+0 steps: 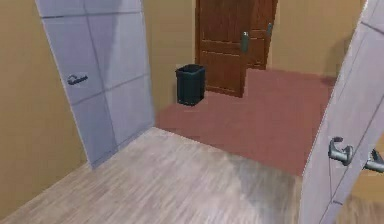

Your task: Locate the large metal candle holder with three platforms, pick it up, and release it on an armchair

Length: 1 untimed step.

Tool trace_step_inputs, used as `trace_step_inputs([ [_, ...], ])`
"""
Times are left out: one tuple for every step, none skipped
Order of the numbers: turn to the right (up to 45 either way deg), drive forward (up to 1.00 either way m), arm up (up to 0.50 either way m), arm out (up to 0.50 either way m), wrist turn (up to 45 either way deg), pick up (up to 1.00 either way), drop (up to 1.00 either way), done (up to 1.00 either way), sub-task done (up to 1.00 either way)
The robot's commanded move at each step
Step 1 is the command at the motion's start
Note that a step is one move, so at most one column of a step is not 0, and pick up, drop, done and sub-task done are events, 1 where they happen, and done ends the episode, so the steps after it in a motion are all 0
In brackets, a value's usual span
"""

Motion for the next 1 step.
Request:
trace_step_inputs([
  [-3.0,0.00,0.00,0.00,0.0,0.00,0.00,0.00,0.00],
])
